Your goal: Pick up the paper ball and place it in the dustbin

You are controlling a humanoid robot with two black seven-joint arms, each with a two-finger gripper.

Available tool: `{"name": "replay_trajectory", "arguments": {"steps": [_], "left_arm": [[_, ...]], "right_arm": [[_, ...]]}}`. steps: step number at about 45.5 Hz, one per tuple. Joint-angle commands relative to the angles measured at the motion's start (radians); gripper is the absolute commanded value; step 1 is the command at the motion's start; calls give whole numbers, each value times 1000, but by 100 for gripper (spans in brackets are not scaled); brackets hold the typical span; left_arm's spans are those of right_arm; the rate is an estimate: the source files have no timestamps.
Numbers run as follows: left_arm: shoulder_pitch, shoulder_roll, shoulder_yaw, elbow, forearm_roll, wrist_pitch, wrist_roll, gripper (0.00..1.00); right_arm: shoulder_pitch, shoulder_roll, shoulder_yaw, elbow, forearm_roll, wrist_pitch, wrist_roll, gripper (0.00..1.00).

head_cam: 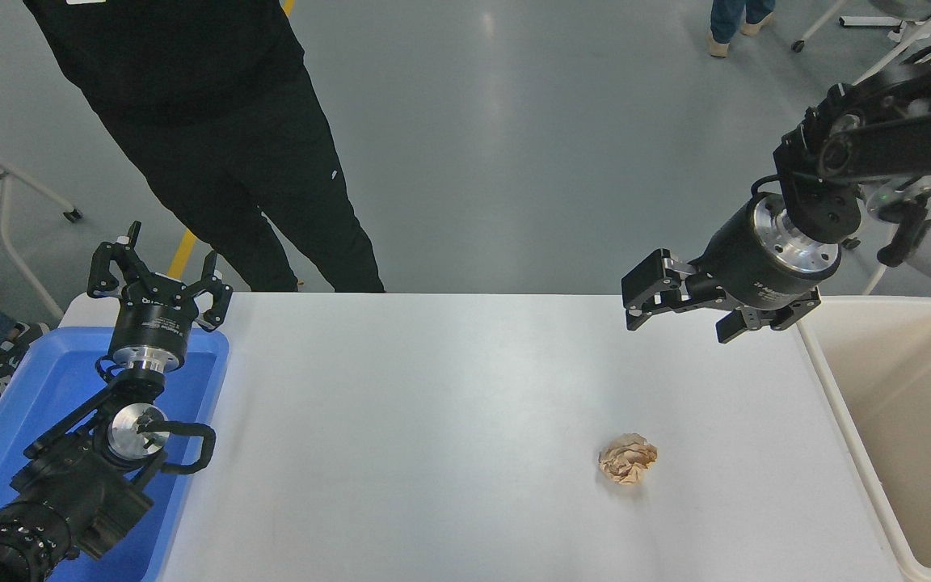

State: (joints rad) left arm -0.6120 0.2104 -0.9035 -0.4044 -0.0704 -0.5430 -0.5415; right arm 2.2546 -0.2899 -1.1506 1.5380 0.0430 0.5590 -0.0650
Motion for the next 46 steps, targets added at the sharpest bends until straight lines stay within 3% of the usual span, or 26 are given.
{"name": "replay_trajectory", "arguments": {"steps": [1,46], "left_arm": [[0,0,0,-1,0,0,0,99],[0,0,0,-1,0,0,0,99]], "right_arm": [[2,3,0,-1,1,-1,-1,100],[-55,21,0,-64,0,1,1,100]]}}
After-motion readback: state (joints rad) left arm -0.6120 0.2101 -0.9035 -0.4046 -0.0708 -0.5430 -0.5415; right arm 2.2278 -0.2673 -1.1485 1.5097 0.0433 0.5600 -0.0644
